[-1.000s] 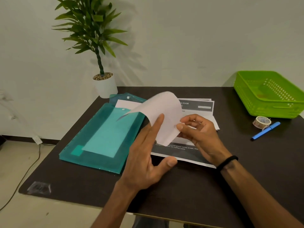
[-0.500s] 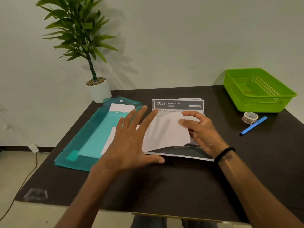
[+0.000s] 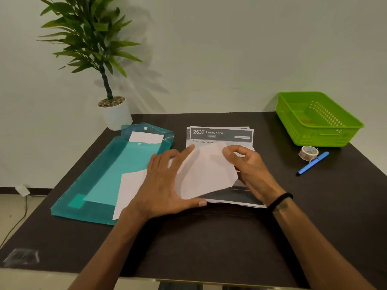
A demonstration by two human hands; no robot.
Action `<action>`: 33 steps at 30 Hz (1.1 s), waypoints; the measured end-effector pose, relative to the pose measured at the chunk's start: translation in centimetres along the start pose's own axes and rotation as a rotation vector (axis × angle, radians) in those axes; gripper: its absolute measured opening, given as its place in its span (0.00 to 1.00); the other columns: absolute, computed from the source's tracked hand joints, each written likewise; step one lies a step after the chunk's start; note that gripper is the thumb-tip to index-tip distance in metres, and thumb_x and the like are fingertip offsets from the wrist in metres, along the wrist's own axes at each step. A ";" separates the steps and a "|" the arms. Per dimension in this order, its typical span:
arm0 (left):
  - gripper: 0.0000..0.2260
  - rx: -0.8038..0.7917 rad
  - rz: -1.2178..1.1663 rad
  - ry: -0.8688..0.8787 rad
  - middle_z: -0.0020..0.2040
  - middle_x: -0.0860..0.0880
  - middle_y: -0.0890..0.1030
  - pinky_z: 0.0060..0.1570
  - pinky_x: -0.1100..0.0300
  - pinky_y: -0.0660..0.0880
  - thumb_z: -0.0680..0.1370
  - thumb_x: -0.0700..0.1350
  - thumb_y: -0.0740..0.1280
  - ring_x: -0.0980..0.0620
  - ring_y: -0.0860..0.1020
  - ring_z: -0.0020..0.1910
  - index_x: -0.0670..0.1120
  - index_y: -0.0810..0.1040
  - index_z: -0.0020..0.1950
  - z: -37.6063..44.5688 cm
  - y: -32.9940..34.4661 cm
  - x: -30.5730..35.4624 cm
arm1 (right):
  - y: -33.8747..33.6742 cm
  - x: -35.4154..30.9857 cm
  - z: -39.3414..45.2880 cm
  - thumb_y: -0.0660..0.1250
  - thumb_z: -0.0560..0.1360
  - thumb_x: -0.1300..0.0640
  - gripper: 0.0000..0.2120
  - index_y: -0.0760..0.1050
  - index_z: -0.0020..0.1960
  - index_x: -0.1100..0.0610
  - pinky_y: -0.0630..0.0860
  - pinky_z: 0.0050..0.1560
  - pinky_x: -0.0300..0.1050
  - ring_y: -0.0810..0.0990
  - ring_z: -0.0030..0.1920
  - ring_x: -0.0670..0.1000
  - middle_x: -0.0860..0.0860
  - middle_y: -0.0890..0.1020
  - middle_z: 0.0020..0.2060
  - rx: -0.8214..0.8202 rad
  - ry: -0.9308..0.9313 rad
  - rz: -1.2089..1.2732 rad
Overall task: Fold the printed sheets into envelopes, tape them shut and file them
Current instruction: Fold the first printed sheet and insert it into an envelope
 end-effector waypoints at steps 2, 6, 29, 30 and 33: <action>0.57 0.081 0.007 0.009 0.76 0.54 0.59 0.79 0.44 0.52 0.62 0.79 0.71 0.55 0.58 0.73 0.63 0.48 0.83 -0.1 -1.1 -0.5 | -0.1 -1.0 -0.7 0.77 0.71 0.44 0.22 0.82 0.60 0.55 0.83 0.52 0.48 0.88 0.53 0.55 0.52 0.89 0.53 -0.032 -0.061 -0.079; 0.53 0.115 0.075 0.024 0.80 0.52 0.55 0.80 0.36 0.47 0.63 0.82 0.66 0.47 0.56 0.78 0.66 0.48 0.82 -0.3 -1.7 -1.6 | -0.1 -0.5 -2.7 0.84 0.65 0.42 0.27 0.83 0.59 0.48 0.83 0.55 0.42 0.86 0.52 0.47 0.45 0.87 0.52 -0.089 -0.116 -0.480; 0.50 0.314 0.153 -0.022 0.81 0.46 0.57 0.79 0.35 0.40 0.66 0.79 0.65 0.44 0.55 0.79 0.62 0.54 0.82 2.7 -1.3 -2.9 | -0.9 -2.5 4.1 0.63 0.81 0.39 0.22 0.86 0.56 0.54 0.80 0.59 0.45 0.86 0.55 0.50 0.48 0.88 0.51 0.062 -0.413 -0.410; 0.49 0.325 0.175 0.003 0.81 0.46 0.57 0.79 0.36 0.39 0.67 0.79 0.65 0.44 0.54 0.79 0.61 0.55 0.83 2.6 -1.2 -2.6 | -1.0 -2.8 3.9 0.63 0.82 0.41 0.21 0.85 0.59 0.56 0.82 0.58 0.50 0.87 0.54 0.54 0.52 0.88 0.51 0.052 -0.407 -0.284; 0.47 0.362 0.205 0.063 0.81 0.45 0.58 0.79 0.35 0.38 0.68 0.77 0.66 0.44 0.54 0.79 0.60 0.58 0.82 2.0 -1.3 -1.7 | -0.7 -3.5 3.0 0.74 0.75 0.43 0.23 0.82 0.65 0.54 0.84 0.54 0.47 0.87 0.54 0.54 0.52 0.88 0.52 -0.011 -0.410 -0.261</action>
Point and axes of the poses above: each hand's wrist, its own z-axis towards the middle knuckle, its own y-axis out of the palm, x = y × z, the point moved 7 cm from there along z, towards the middle knuckle
